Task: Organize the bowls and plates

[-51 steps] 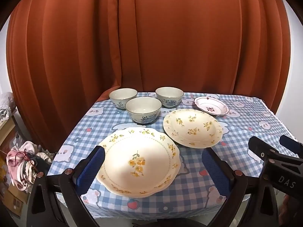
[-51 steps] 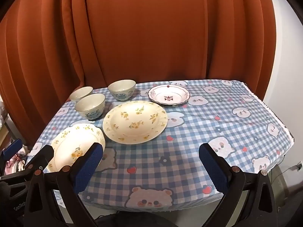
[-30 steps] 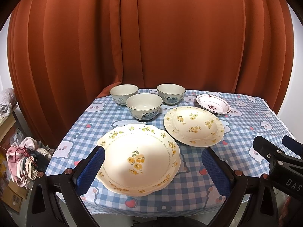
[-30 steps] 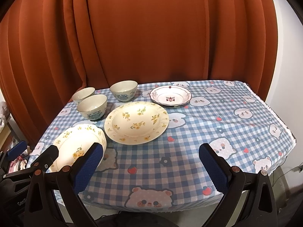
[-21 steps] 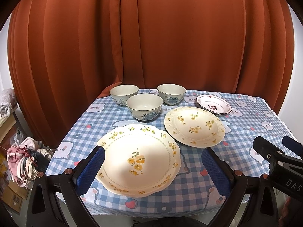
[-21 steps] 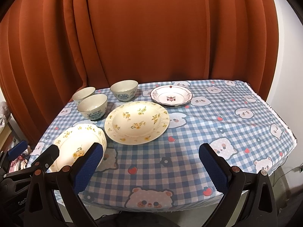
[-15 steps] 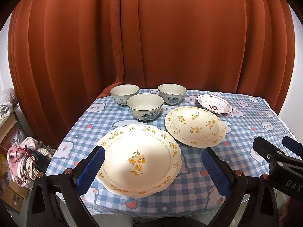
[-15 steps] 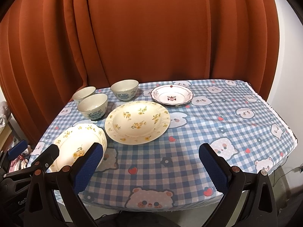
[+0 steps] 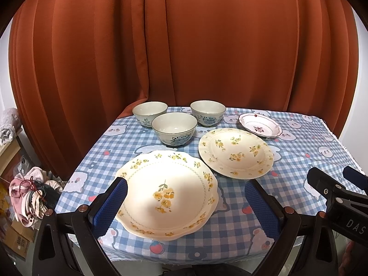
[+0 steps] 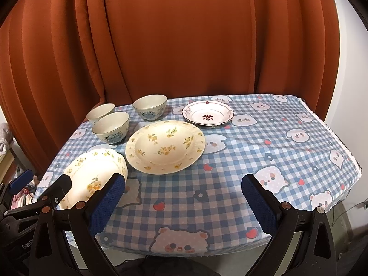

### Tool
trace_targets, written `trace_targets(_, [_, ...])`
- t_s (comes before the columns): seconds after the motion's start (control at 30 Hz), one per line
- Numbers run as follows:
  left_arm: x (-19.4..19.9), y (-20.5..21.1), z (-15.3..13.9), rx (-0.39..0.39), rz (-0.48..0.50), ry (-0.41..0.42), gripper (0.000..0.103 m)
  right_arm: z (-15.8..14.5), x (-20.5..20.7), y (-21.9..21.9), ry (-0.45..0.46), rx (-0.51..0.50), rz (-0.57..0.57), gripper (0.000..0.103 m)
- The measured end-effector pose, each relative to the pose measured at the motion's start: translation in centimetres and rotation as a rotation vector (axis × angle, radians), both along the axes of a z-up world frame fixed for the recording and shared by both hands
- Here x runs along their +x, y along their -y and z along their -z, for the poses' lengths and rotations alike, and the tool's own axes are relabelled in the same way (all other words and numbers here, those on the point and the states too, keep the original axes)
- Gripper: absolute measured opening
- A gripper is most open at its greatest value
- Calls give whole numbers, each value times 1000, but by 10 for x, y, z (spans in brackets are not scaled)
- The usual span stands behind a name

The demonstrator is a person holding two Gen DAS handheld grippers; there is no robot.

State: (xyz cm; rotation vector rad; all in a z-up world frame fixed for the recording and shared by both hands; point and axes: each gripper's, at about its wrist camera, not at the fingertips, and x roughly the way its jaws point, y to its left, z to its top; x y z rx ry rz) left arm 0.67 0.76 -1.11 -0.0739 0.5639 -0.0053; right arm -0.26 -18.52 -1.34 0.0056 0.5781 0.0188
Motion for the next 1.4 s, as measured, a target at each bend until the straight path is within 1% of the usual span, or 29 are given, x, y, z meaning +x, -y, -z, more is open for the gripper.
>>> trace_targets(0.1, [2, -3, 4, -4, -1, 2, 102, 0, 2, 2, -9, 6, 7, 102])
trace_targets(0.17, [5, -8, 6, -20, -6, 11, 102, -1, 3, 2, -15, 12, 8, 102])
trace_targets(0.2, [6, -9, 6, -58, -8, 41, 102, 0, 4, 0, -19, 14, 7, 102])
trace_targets(0.23, [7, -12, 6, -118, -10, 84, 102, 0, 6, -1, -25, 16, 6, 102])
trace_targets(0.27, [8, -14, 6, -150, -13, 105, 102, 0, 8, -2, -30, 18, 4, 101])
trace_targets(0.33, [12, -20, 6, -163, -18, 98, 102, 2, 13, -8, -44, 22, -4, 100])
trace_targets(0.37, [15, -21, 6, -147, -21, 74, 101, 3, 15, -11, -51, 22, -7, 100])
trace_targets(0.4, [18, -27, 6, -145, -23, 67, 101, 4, 18, -15, -59, 21, -11, 99])
trace_targets(0.43, [21, -27, 9, -118, -26, 24, 101, 5, 22, -18, -66, 22, -14, 99])
trace_targets(0.47, [25, -32, 9, -113, -28, 14, 101, 6, 25, -21, -71, 22, -15, 99])
trace_targets(0.53, [35, -40, 14, -100, -28, -40, 101, 9, 33, -30, -85, 21, -19, 98])
trace_targets(0.6, [43, -50, 15, -95, -25, -53, 100, 11, 43, -39, -102, 26, -22, 97])
trace_targets(0.63, [47, -52, 20, -92, -26, -90, 100, 12, 48, -43, -110, 28, -22, 97])
trace_targets(0.7, [57, -63, 24, -78, -26, -107, 99, 16, 58, -54, -130, 30, -22, 97])
trace_targets(0.93, [92, -88, 54, -88, -14, -246, 96, 36, 89, -93, -208, 20, -29, 96])
trace_targets(1.07, [108, -98, 73, -96, 3, -299, 96, 54, 106, -113, -269, 13, -24, 94])
trace_targets(1.17, [121, -101, 88, -103, 25, -354, 95, 67, 116, -123, -312, 8, -10, 92])
trace_targets(1.27, [131, -101, 101, -105, 56, -401, 90, 81, 125, -127, -359, 14, 8, 91])
trace_targets(1.4, [142, -99, 117, -95, 82, -455, 89, 99, 137, -132, -421, 25, 12, 85])
